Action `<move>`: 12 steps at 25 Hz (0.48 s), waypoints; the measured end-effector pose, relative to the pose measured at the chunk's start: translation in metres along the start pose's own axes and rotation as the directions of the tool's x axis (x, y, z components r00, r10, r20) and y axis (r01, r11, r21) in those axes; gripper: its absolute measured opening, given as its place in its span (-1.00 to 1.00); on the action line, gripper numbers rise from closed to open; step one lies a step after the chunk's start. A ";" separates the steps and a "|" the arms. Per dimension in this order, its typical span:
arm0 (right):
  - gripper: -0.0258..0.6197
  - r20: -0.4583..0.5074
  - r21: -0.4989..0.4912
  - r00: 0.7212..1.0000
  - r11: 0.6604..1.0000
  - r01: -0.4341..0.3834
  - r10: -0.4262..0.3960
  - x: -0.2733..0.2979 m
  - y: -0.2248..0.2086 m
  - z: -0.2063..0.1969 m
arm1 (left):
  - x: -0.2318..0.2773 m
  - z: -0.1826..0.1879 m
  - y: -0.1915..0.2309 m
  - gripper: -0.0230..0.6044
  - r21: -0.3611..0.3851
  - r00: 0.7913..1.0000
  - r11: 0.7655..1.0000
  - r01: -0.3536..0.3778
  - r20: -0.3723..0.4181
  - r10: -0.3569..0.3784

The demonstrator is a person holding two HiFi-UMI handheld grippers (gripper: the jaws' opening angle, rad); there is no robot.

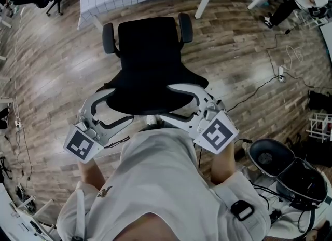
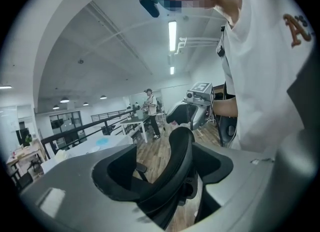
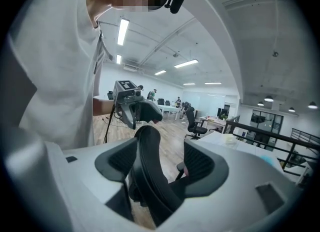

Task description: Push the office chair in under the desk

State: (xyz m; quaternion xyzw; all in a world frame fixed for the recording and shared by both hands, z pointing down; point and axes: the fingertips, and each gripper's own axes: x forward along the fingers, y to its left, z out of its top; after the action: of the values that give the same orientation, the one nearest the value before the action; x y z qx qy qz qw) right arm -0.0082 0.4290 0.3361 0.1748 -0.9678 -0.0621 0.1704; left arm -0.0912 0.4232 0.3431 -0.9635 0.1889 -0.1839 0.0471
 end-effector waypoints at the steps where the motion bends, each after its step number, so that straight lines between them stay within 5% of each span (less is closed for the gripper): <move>1: -0.01 -0.006 -0.001 1.000 1.000 -0.005 0.005 0.000 0.001 -0.002 | 0.001 -0.002 -0.001 0.18 0.002 1.000 1.000 0.004 -0.011 -0.004; 12: 0.11 -0.118 -0.039 0.992 0.998 -0.043 0.038 0.000 0.004 -0.027 | 0.017 -0.019 -0.004 0.27 0.056 0.995 0.998 0.002 -0.102 0.004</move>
State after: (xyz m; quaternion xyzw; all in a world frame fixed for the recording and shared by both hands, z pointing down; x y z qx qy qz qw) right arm 0.0002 0.4315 0.3618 0.1548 -0.9580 -0.0681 0.2317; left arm -0.0826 0.4203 0.3670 -0.9511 0.1864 -0.2379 0.0643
